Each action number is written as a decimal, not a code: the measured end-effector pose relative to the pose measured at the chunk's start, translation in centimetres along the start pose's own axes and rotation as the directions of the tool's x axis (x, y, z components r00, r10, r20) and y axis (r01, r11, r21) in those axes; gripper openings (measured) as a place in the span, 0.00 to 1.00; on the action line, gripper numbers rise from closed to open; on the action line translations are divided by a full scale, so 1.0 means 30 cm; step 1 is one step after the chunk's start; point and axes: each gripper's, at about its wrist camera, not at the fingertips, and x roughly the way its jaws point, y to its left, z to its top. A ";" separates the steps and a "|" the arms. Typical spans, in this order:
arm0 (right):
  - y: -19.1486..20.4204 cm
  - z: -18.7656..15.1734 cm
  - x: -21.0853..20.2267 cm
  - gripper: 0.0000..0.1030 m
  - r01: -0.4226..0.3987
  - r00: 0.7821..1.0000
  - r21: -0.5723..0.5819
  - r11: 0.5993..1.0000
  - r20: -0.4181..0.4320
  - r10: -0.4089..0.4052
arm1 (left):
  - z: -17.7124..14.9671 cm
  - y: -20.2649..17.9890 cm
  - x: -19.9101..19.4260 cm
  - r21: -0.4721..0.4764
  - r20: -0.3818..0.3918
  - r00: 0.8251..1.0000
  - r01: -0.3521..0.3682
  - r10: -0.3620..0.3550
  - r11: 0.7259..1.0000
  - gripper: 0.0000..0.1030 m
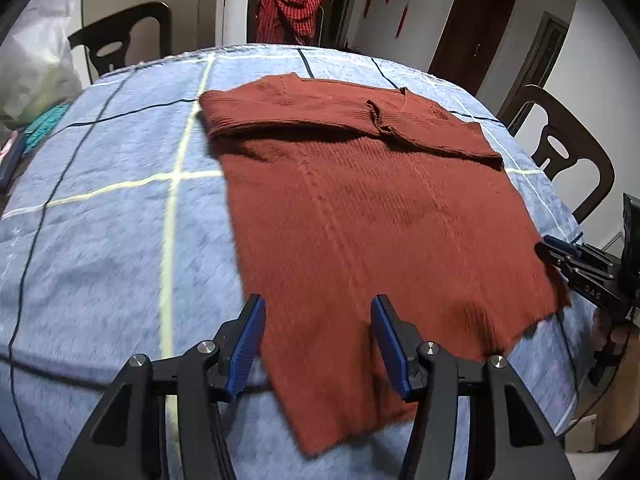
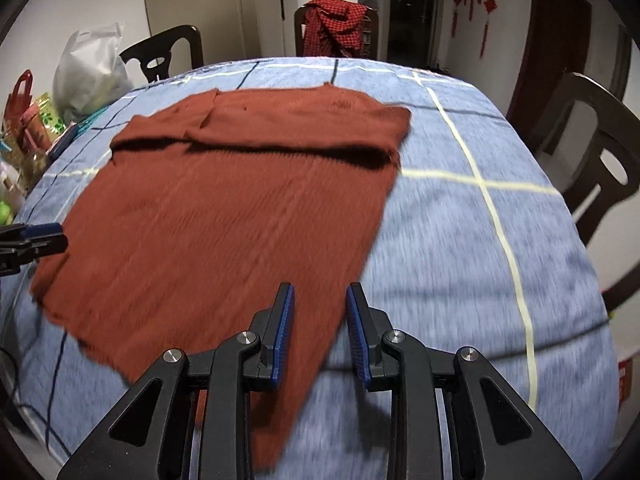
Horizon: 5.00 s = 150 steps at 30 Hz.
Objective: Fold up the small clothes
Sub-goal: 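Move both tools back over the sweater to its ribbed hem, then close the left gripper on the hem while the right gripper closes on the hem too, then lift the gripped hem off the tablecloth with both grippers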
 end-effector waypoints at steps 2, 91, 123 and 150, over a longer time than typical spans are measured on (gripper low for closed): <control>-0.001 -0.029 -0.028 0.27 0.019 1.000 -0.001 1.000 0.011 -0.019 | -0.028 0.009 -0.008 -0.003 -0.022 1.000 -0.013 0.013 1.000 0.56; -0.067 -0.144 -0.145 0.07 -0.229 0.973 0.312 0.922 0.097 0.209 | -0.071 0.127 -0.099 -0.326 -0.001 0.986 0.159 -0.168 0.932 0.09; -0.095 -0.155 -0.113 0.07 -0.244 0.970 0.360 0.901 0.071 0.234 | -0.076 0.126 -0.002 -0.449 -0.027 0.950 0.265 -0.310 0.853 0.35; -0.133 -0.001 -0.160 0.07 -0.335 0.940 0.317 0.887 0.176 0.292 | 0.084 0.123 -0.056 -0.387 0.032 0.952 0.291 -0.303 0.875 0.09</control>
